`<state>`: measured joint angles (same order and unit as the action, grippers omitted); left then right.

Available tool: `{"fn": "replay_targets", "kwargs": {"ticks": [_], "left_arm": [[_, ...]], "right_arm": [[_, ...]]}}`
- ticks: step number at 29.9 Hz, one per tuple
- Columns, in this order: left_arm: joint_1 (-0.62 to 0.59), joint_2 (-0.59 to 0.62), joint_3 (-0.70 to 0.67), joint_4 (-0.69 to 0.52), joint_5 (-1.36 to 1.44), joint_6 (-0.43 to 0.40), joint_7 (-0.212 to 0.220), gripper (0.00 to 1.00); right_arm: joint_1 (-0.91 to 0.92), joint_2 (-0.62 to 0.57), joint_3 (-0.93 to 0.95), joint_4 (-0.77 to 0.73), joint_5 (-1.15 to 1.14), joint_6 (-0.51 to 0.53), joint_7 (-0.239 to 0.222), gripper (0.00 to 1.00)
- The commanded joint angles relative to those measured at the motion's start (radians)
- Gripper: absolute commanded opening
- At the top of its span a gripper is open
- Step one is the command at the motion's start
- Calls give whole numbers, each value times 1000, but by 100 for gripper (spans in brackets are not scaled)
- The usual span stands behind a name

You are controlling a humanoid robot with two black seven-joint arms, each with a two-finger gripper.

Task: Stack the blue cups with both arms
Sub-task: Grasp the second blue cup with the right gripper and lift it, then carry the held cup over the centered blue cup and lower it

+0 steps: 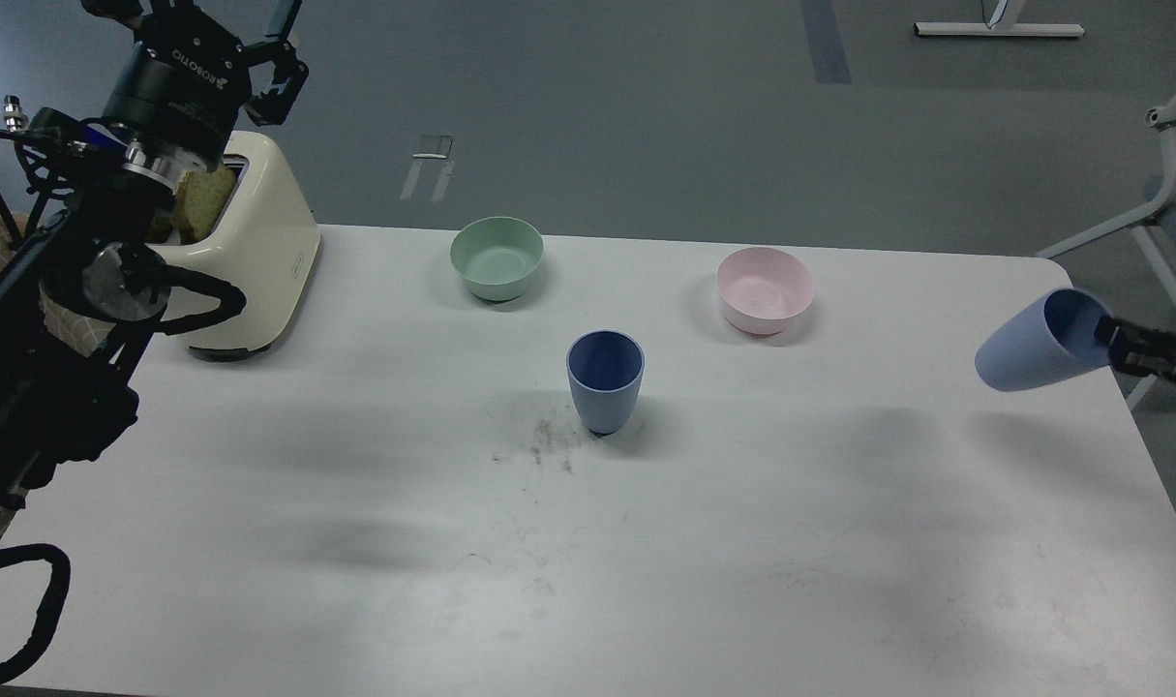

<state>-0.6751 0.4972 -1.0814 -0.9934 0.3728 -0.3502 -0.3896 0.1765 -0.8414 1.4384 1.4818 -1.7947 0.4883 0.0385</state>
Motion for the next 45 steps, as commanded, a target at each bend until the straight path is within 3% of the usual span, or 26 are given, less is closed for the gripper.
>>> {"fn": "replay_targets", "kwargs": {"ticks": [1, 4, 8, 11, 14, 18, 26, 45], "left_arm": [[0, -5, 0, -8, 1, 2, 2, 98], [0, -5, 1, -7, 1, 0, 3, 98], [8, -6, 1, -7, 1, 0, 3, 98], [9, -6, 1, -7, 1, -1, 8, 98], [6, -5, 1, -7, 1, -4, 34, 98], [3, -5, 0, -7, 1, -13, 112, 98], [2, -8, -3, -7, 1, -12, 130, 98], [2, -11, -5, -7, 0, -12, 130, 98]], "right_arm": [[167, 1, 19, 3, 89, 0, -12, 0], [244, 22, 5, 29, 107, 0, -43, 0], [426, 126, -148, 81, 106, 0, -72, 0], [570, 226, -330, 74, 101, 0, -126, 0], [618, 338, -423, 71, 95, 0, -149, 0], [649, 491, -542, 54, 91, 0, -229, 0], [742, 538, -763, -43, 32, 0, -235, 0], [738, 532, -897, -52, 32, 0, -247, 0]]}}
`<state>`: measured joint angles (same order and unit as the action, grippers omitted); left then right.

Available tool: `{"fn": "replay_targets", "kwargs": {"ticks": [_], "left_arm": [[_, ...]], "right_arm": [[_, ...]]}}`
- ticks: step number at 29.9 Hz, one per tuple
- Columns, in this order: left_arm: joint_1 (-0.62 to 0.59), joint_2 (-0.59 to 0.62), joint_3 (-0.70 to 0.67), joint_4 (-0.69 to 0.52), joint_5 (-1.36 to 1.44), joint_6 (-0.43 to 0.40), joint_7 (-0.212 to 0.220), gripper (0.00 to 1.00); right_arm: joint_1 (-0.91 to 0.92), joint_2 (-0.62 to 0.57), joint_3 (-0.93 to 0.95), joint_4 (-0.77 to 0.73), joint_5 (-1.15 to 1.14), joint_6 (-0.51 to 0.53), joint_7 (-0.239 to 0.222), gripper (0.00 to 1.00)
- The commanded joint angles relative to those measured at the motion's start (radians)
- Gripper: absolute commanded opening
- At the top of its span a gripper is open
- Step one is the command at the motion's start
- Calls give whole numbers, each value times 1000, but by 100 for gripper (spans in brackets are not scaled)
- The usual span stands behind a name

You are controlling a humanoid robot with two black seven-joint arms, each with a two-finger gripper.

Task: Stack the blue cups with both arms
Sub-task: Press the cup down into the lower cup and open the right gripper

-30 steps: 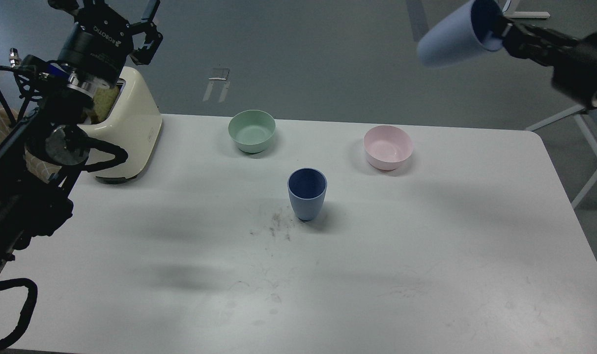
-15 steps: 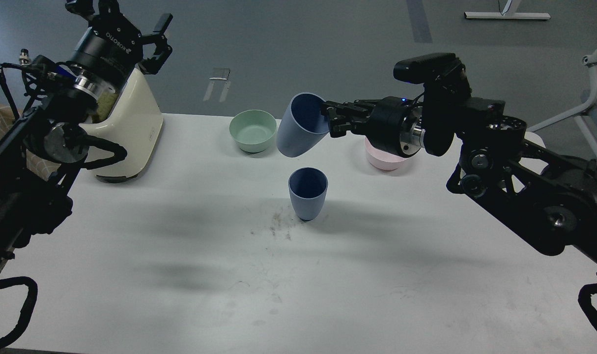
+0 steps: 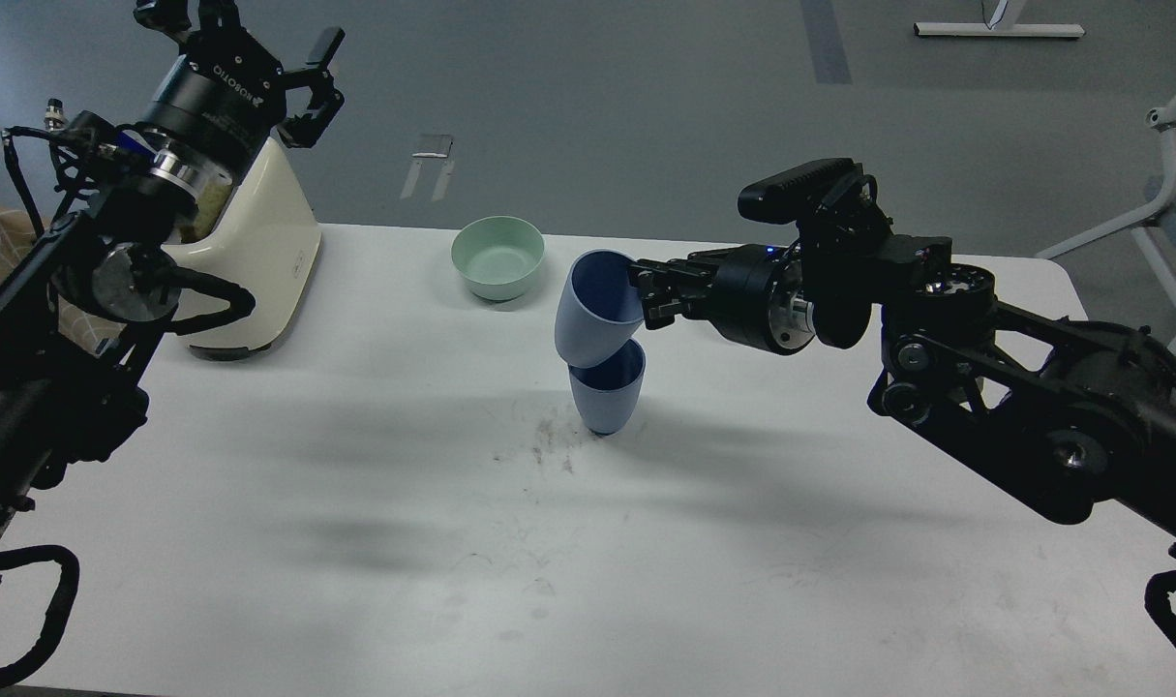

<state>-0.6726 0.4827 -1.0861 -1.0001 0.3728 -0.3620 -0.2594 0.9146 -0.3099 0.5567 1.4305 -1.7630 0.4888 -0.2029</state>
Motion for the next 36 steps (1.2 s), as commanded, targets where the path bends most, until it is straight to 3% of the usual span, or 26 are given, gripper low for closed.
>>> {"fn": "replay_targets", "kwargs": {"ticks": [1, 22, 28, 30, 32, 36], "left_arm": [[-1, 4, 0, 0, 0, 0, -1, 98], [-1, -1, 0, 0, 0, 0, -1, 98], [-2, 2, 0, 0, 0, 0, -1, 98], [-2, 1, 0, 0, 0, 0, -1, 98], [-2, -1, 0, 0, 0, 0, -1, 98], [-2, -3, 0, 0, 0, 1, -1, 98]], "right_arm": [[-2, 0, -17, -1, -1, 0, -6, 0], [-26, -14, -17, -1, 0, 0, -23, 1], [-28, -14, -17, -1, 0, 0, -23, 12], [-28, -14, -15, -1, 2, 0, -21, 25], [-29, -15, -15, 1, 4, 0, -21, 33], [-34, -18, -15, 5, 5, 0, -21, 34]]}}
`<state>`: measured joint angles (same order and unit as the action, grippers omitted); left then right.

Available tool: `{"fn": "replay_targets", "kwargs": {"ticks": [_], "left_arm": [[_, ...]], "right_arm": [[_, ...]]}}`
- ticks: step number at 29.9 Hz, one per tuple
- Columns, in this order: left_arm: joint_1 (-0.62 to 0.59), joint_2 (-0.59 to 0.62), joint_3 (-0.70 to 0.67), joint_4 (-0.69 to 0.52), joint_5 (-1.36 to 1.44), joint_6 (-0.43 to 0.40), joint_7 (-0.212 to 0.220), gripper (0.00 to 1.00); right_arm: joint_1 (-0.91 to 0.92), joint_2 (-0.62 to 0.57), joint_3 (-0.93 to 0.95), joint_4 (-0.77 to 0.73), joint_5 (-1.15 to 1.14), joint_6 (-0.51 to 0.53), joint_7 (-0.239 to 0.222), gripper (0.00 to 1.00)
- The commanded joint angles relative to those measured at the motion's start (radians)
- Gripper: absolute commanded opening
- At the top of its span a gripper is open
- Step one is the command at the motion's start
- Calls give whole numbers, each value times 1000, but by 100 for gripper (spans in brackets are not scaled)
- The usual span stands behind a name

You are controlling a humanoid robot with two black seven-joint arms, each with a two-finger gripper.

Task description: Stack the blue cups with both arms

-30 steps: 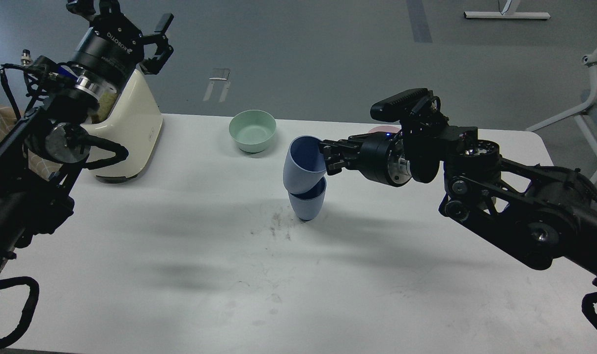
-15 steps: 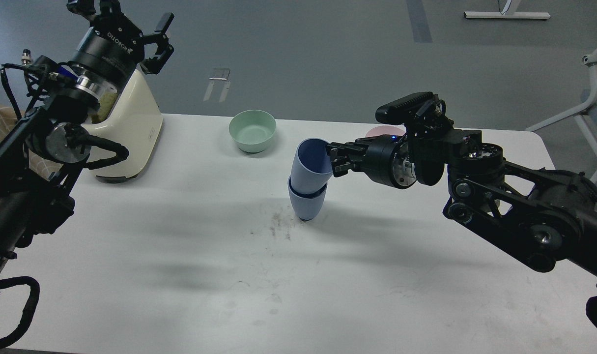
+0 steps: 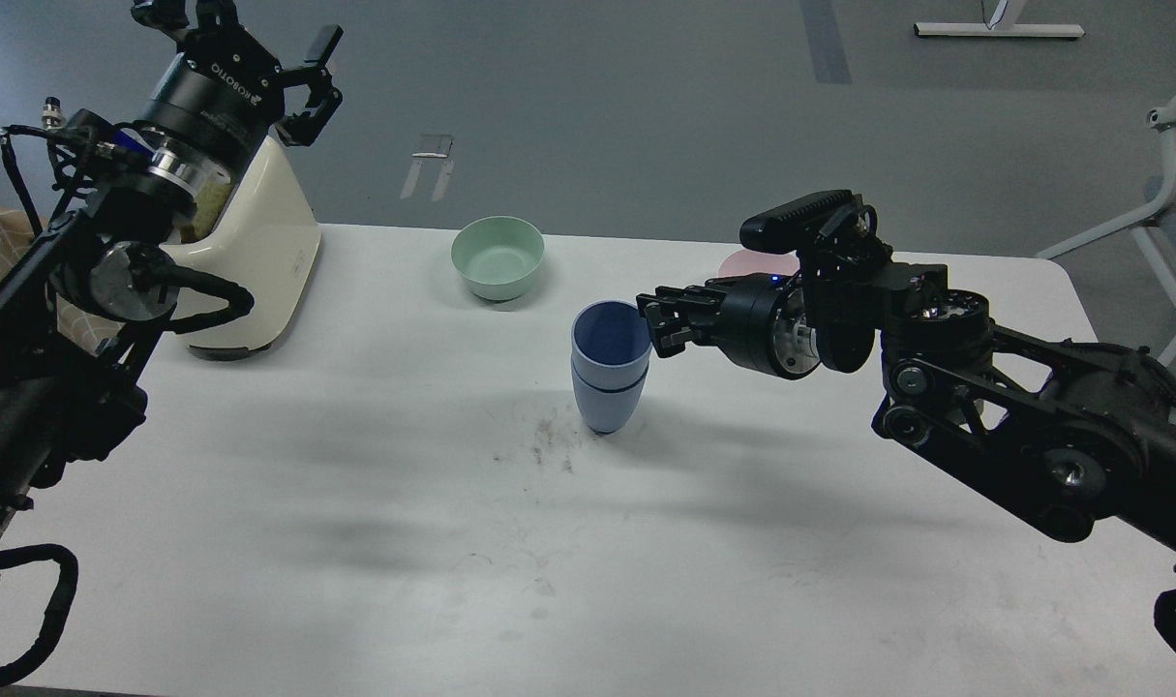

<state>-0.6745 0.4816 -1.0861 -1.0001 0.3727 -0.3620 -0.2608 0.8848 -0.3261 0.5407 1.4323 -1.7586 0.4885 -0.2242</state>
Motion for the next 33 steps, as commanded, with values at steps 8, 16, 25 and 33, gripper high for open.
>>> {"fn": "replay_targets", "kwargs": {"ticks": [8, 16, 25, 33], "left_arm": [[0, 3, 0, -3, 0, -2, 0, 98], [4, -4, 0, -3, 0, -20, -6, 98], [-13, -18, -23, 23, -17, -52, -8, 98], [-25, -20, -23, 34, -17, -72, -5, 98]], "right_arm": [[-14, 18, 166, 7, 16, 0, 2, 60], [-1, 65, 501, -10, 47, 0, 8, 95], [-104, 61, 889, -93, 207, 0, 8, 99], [-150, 61, 1090, -269, 419, 0, 58, 100]]}}
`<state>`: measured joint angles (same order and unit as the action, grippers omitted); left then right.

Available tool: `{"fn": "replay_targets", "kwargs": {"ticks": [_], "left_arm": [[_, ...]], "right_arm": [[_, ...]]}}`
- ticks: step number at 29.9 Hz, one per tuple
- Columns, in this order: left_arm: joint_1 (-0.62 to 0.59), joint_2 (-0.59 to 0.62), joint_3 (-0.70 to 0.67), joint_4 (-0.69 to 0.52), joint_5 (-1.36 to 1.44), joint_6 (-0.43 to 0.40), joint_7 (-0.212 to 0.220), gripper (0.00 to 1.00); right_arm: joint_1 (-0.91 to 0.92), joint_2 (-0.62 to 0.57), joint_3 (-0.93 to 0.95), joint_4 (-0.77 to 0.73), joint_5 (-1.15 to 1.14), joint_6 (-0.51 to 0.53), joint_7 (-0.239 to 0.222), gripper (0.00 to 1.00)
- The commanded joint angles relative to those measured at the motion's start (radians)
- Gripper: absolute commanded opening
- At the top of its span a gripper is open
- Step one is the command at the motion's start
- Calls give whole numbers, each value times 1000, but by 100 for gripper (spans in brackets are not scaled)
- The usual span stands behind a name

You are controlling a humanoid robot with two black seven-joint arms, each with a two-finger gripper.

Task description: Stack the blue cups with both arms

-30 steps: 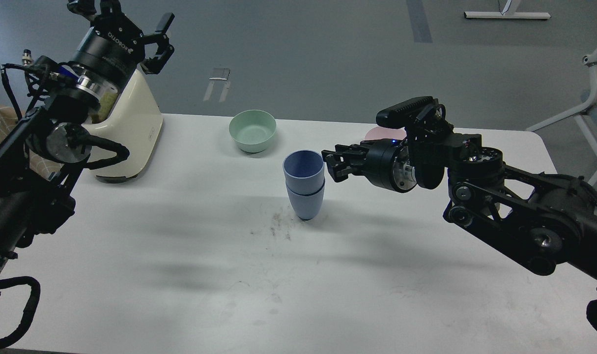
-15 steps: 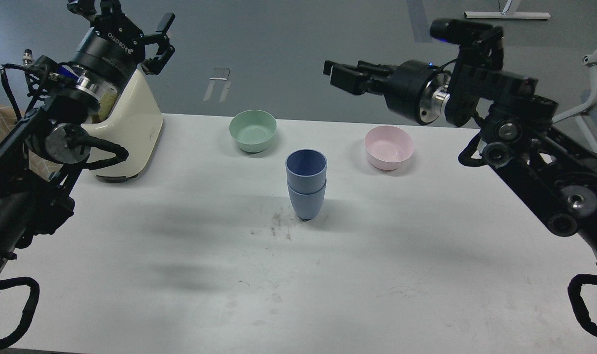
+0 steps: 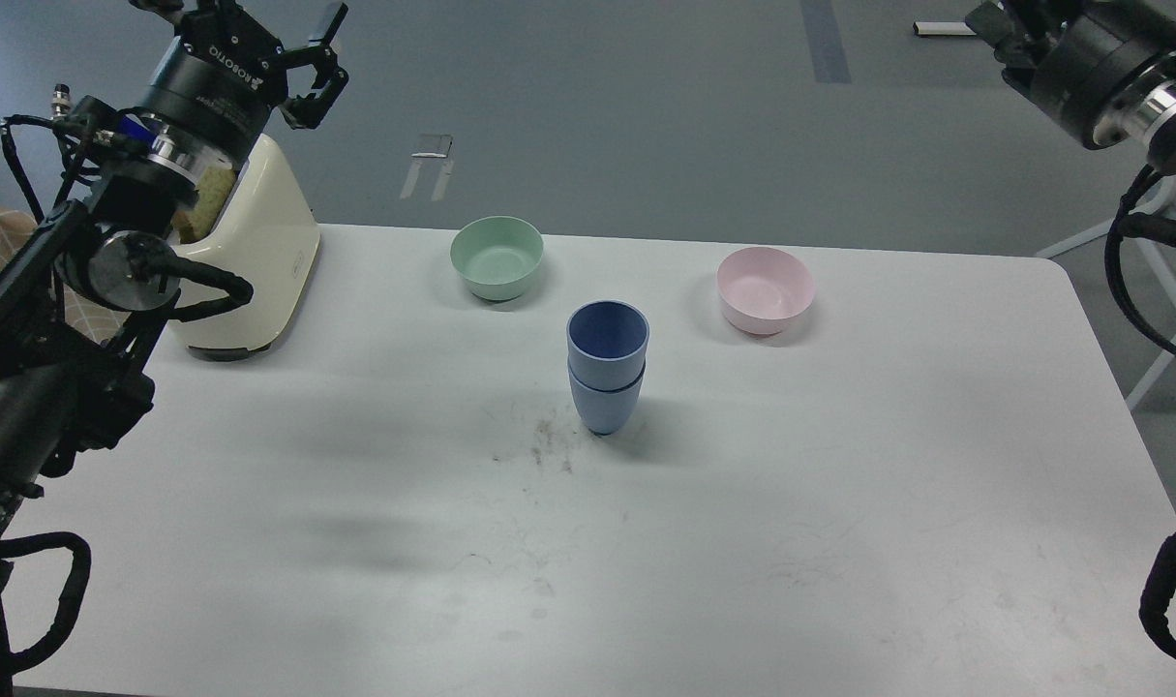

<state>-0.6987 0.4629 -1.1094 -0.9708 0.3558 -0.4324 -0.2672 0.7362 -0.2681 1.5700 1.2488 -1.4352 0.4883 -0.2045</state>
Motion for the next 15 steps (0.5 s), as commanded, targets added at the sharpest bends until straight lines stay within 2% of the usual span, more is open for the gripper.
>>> {"fn": "replay_targets", "kwargs": {"ticks": [1, 3, 5, 10, 15], "left_arm": [[-1, -1, 0, 6, 2, -2, 5, 98], [-1, 0, 0, 15, 2, -2, 8, 98], [-2, 0, 0, 30, 0, -2, 8, 98], [1, -3, -29, 47, -1, -2, 8, 98], [2, -3, -35, 47, -1, -2, 8, 98]], "right_arm": [[0, 4, 67, -116, 151, 0, 69, 100], [-1, 12, 74, -144, 237, 0, 105, 99], [-4, 18, 76, -152, 300, 0, 119, 99], [-44, 81, 91, -181, 594, 0, 123, 99], [-79, 104, 119, -181, 654, -19, 122, 100]]}}
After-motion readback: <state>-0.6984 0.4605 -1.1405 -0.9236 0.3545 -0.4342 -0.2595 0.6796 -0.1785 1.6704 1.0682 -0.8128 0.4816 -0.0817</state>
